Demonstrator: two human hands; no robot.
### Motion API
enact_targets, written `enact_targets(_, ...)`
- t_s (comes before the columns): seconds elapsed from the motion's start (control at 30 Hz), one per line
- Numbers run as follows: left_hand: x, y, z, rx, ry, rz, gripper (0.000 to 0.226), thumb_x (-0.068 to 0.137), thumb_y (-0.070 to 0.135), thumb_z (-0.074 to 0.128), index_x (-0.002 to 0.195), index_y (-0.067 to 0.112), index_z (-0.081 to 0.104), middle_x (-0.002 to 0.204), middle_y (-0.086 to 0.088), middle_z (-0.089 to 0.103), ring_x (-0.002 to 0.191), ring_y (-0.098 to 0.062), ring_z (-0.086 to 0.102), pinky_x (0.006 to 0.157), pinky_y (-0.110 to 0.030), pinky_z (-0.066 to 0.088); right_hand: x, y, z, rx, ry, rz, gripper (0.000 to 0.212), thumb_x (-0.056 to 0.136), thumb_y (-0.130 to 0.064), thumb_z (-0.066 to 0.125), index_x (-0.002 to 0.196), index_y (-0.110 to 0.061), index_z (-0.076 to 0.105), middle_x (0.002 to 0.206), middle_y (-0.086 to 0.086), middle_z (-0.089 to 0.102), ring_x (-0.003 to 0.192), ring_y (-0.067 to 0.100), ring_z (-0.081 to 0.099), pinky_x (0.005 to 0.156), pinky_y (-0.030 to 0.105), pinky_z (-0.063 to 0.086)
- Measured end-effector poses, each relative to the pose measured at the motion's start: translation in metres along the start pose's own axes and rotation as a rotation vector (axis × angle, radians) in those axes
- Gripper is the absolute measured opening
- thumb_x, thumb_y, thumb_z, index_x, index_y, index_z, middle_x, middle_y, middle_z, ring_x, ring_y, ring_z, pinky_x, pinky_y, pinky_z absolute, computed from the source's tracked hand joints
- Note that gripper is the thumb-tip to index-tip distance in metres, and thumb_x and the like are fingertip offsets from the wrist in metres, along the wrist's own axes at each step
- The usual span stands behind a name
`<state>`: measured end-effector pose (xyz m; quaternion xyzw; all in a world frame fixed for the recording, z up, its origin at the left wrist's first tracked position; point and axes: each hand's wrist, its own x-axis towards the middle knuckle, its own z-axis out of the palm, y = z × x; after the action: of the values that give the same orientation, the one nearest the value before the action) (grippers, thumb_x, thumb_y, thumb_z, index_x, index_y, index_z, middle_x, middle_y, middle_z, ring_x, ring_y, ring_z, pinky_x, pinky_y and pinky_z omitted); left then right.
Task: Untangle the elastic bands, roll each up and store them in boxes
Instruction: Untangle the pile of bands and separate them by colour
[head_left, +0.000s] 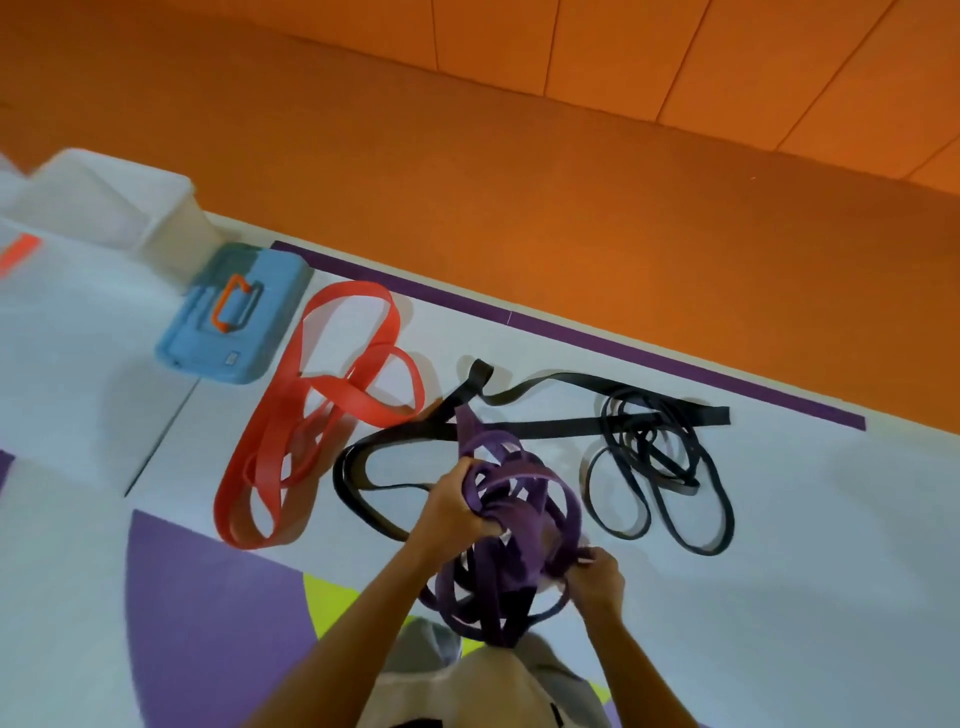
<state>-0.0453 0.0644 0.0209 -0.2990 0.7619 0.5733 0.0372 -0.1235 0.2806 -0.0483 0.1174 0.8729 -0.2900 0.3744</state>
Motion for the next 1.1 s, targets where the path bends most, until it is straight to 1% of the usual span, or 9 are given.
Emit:
enact_targets(0.1,0.005,-0.003,0.003,0.078,0.034,-0.069,0.067,0.069,0.008,0.095,0.126,0.013,0.060,0.109,0.008,0.067,0.097,-0.011,0.063,0.075,-0.003,0.047,0.007,0.003,-0.004,0.304,-0.084,0.086,0.007,0.095,-0.004,0.069,0.093,-0.004,0.075,0.082,0.018,0.078,0.074,0.029,0.076,0.069,0.041,0.065)
enact_targets(0.2,0.014,-0.002,0.009,0.060,0.048,-0.066,0.066,0.071,0.009,0.096,0.126,0.013,0.060,0.107,0.013,0.068,0.098,-0.011,0.066,0.079,-0.004,0.049,0.017,0.003,-0.027,0.681,-0.152,0.089,0.018,0.100,0.005,0.057,0.107,0.001,0.073,0.103,0.025,0.077,0.090,0.034,0.074,0.068,0.038,0.063)
enact_targets(0.33,0.027,0.007,0.026,-0.022,0.018,-0.040,0.066,0.073,0.004,0.092,0.125,0.026,0.060,0.111,0.015,0.075,0.108,-0.011,0.071,0.094,-0.021,0.056,0.022,-0.008,-0.066,0.895,-0.344,-0.117,0.048,0.088,0.015,0.068,0.135,0.006,0.058,0.132,0.030,0.064,0.112,0.051,0.065,0.091,0.058,0.058)
enact_targets(0.53,0.030,0.012,0.046,-0.117,-0.098,-0.030,0.063,0.084,-0.004,0.083,0.130,0.027,0.054,0.119,0.018,0.073,0.118,-0.007,0.068,0.107,-0.034,0.056,0.011,-0.033,-0.063,0.697,-0.454,-0.077,0.030,0.107,-0.038,0.056,0.135,-0.027,0.055,0.126,0.011,0.073,0.116,0.028,0.071,0.095,0.052,0.060)
enact_targets(0.7,0.001,0.005,0.055,-0.016,-0.272,-0.023,0.088,0.081,0.001,0.083,0.145,0.038,0.035,0.145,0.013,0.048,0.134,0.013,0.049,0.109,-0.013,0.044,0.011,-0.046,-0.024,0.384,-0.326,-0.210,0.043,0.113,-0.036,0.041,0.153,-0.021,0.039,0.149,0.012,0.050,0.133,0.030,0.055,0.113,0.049,0.048)
enact_targets(0.8,-0.013,0.000,0.060,-0.033,-0.305,-0.108,0.104,0.077,-0.008,0.081,0.151,0.037,0.024,0.156,0.006,0.034,0.142,0.005,0.039,0.111,-0.015,0.043,0.018,-0.052,-0.008,0.190,-0.223,-0.251,0.047,0.112,-0.042,0.040,0.153,-0.019,0.042,0.148,0.015,0.052,0.139,0.039,0.049,0.116,0.059,0.040)
enact_targets(0.93,-0.013,-0.002,0.065,0.032,0.039,-0.163,0.102,0.073,0.008,0.084,0.161,0.011,0.031,0.157,-0.017,0.043,0.149,-0.032,0.042,0.120,-0.054,0.041,0.017,-0.046,0.003,0.156,-0.167,-0.339,0.028,0.110,-0.034,0.048,0.132,-0.016,0.051,0.125,0.012,0.065,0.119,0.033,0.060,0.094,0.042,0.052)
enact_targets(1.0,-0.013,-0.009,0.067,0.010,0.131,-0.154,0.096,0.080,-0.007,0.081,0.160,0.010,0.031,0.156,-0.018,0.046,0.149,-0.034,0.043,0.121,-0.057,0.040,0.011,-0.043,0.005,0.275,-0.245,-0.363,0.022,0.112,-0.029,0.047,0.129,-0.016,0.050,0.119,0.009,0.065,0.112,0.028,0.065,0.079,0.024,0.052)
enact_targets(1.1,-0.015,-0.013,0.066,-0.023,0.137,-0.093,0.092,0.087,-0.016,0.065,0.162,0.021,0.025,0.164,-0.010,0.039,0.155,-0.024,0.037,0.125,-0.051,0.036,0.000,-0.041,0.002,0.492,-0.416,-0.235,0.032,0.112,-0.038,0.046,0.135,-0.018,0.051,0.124,0.006,0.067,0.113,0.022,0.068,0.086,0.029,0.056)
